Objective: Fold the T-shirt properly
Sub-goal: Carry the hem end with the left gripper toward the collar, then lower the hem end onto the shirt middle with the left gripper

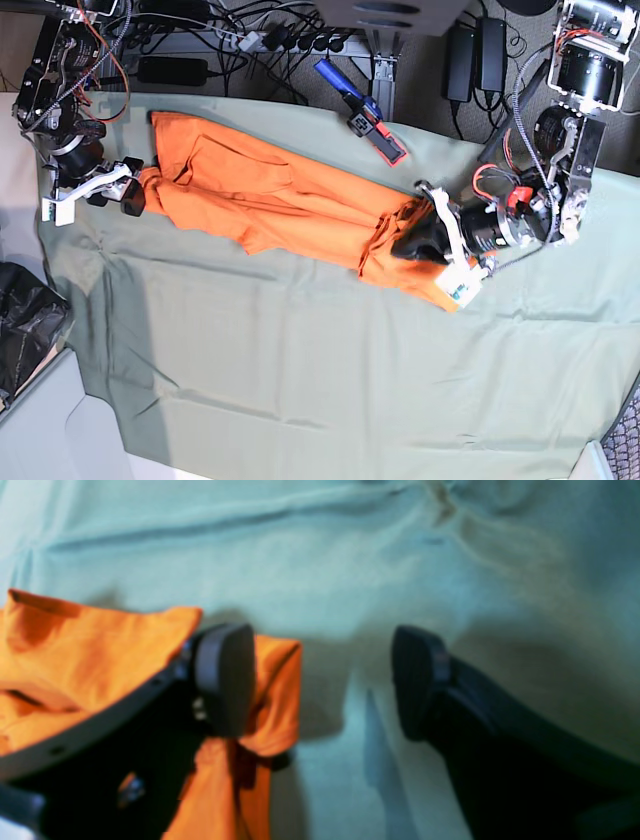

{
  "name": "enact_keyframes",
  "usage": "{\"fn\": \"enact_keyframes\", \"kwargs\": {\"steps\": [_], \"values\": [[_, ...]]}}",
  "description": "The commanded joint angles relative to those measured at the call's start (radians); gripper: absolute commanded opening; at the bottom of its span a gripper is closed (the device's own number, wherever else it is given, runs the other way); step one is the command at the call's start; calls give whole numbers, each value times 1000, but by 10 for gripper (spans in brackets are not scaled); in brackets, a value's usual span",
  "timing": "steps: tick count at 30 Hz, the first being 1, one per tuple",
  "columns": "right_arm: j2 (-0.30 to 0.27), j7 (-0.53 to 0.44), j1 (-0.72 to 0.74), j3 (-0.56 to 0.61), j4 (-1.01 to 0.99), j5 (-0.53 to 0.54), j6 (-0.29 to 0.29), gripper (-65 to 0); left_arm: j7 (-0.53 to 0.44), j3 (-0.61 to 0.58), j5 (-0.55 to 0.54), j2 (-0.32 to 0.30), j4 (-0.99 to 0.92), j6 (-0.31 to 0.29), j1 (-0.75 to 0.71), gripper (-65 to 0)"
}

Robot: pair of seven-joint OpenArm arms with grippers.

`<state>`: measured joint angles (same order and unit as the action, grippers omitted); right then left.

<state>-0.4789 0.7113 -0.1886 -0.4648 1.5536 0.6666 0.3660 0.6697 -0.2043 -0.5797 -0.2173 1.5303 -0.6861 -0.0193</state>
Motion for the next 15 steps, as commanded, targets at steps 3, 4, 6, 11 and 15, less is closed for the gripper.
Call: {"fn": "enact_keyframes", "kwargs": {"steps": [3, 4, 6, 11, 15], "values": [[-19, -18, 8, -11, 13, 11, 94, -218, -63, -43, 35, 30, -1, -12, 17, -650], [-19, -16, 8, -11, 13, 13, 94, -218, -68, -49, 46, 41, -1, -12, 17, -650], [-19, 3, 7, -11, 13, 36, 94, -217, -68, -50, 46, 57, -1, -12, 23, -650], [-15, 19, -32, -11, 13, 98, 94, -217, 17, -50, -25, 50, 0, -12, 65, -650], [6, 19, -76, -11, 13, 123, 95, -217, 75, -50, -113, 50, 16, -12, 89, -650]]}}
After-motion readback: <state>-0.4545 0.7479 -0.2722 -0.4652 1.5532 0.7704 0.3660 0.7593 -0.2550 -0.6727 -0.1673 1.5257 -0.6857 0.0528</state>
